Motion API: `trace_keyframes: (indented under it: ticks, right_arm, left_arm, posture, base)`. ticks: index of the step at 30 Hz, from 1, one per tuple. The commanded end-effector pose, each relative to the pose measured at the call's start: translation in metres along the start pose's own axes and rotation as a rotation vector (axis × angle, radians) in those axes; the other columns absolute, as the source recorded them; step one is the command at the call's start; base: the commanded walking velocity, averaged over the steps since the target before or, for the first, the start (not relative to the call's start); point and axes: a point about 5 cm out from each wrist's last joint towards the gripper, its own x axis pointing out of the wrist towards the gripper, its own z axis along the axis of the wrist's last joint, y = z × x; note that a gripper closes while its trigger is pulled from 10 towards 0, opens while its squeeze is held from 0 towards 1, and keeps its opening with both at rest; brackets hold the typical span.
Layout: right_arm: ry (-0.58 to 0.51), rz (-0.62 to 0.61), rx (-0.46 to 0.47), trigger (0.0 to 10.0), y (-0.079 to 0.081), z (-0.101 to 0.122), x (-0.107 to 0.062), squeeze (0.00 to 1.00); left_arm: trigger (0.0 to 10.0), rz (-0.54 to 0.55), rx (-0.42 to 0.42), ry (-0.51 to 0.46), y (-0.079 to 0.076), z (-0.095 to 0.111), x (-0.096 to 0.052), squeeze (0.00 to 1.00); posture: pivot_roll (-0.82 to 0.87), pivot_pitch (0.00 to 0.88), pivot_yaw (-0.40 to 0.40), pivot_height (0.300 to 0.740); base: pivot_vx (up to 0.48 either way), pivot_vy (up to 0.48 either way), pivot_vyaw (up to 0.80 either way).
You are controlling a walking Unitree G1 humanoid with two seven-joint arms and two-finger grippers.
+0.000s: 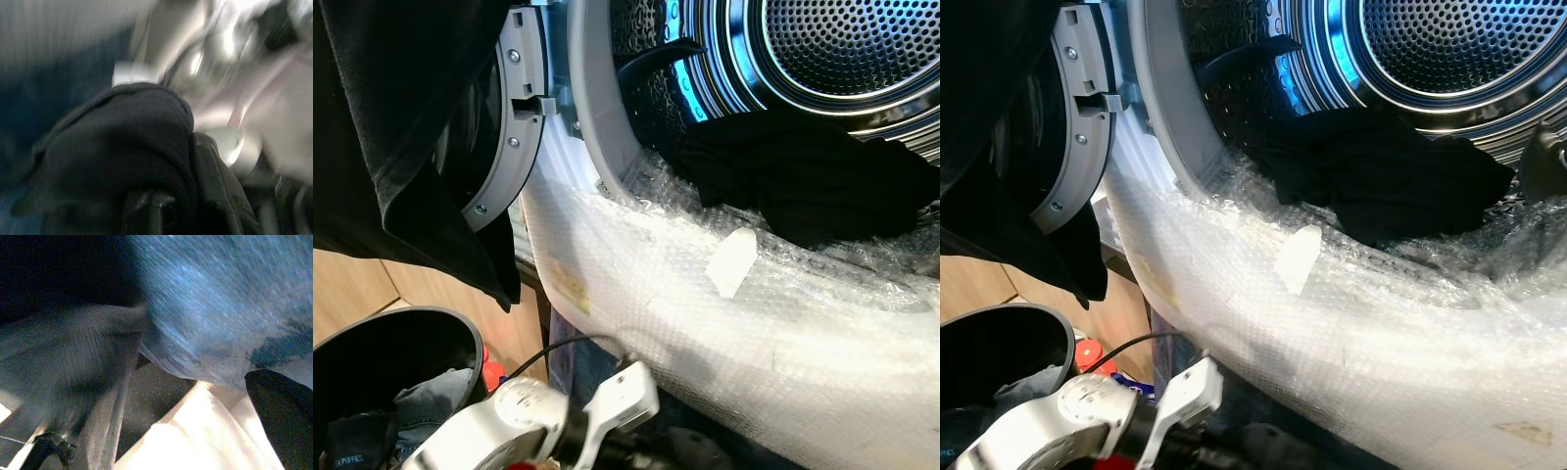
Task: Clothes washing
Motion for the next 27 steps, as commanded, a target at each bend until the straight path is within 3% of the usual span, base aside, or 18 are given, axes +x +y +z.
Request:
trace_keyframes:
  ticks: [1,3,5,6,9,15,20,27]
  right_arm:
    - [-0.021,0.001,0.007,10.0,-0.002,0.002,0.0,0.0]
    - [-0.038,0.01,-0.004,10.0,-0.002,0.004,-0.001,0.0]
    - [-0.07,-0.001,0.046,10.0,-0.005,0.009,-0.001,0.0]
    - [-0.088,-0.012,0.074,10.0,-0.008,0.011,-0.002,0.0]
    - [-0.099,-0.009,0.08,10.0,-0.01,0.011,-0.002,0.0]
    - [-0.097,-0.022,0.089,10.0,-0.015,0.006,-0.003,0.0]
    - [-0.109,-0.042,0.106,10.0,-0.02,0.007,-0.004,0.0]
    - [-0.107,-0.048,0.109,10.0,-0.019,0.008,-0.004,0.0]
  left_arm:
    - [0.0,0.05,0.017,0.038,0.004,-0.009,-0.001,0.0]
    - [0.0,0.187,-0.027,0.014,0.016,-0.016,-0.012,0.0]
    - [0.0,0.299,-0.056,-0.025,0.025,-0.016,-0.024,0.0]
    - [0.0,0.392,-0.059,0.014,0.033,-0.023,-0.034,0.0]
    - [0.0,0.523,-0.082,0.042,0.043,-0.033,-0.044,0.0]
    - [0.0,0.642,-0.112,0.076,0.05,-0.048,-0.054,0.0]
    - [0.0,0.867,-0.181,0.086,0.061,-0.059,-0.075,0.0]
    - [0.0,1.001,-0.252,0.146,0.066,-0.071,-0.081,0.0]
  posture:
    - [-0.01,0.0,-0.069,0.74]
    - [-0.01,0.0,-0.068,0.74]
    - [0.0,0.0,-0.069,0.74]
    - [0.0,0.0,-0.07,0.74]
    - [0.01,0.0,-0.08,0.74]
    - [0.0,0.0,-0.086,0.74]
    - [0.0,0.0,-0.083,0.74]
    - [0.01,0.0,-0.084,0.74]
  base:
    - [0.0,0.0,0.0]
    - [0.0,0.0,0.0]
    - [0.0,0.0,0.0]
    - [0.0,0.0,0.0]
    - [0.0,0.0,0.0]
    - [0.0,0.0,0.0]
    - [0.0,0.0,0.0]
    - [0.0,0.0,0.0]
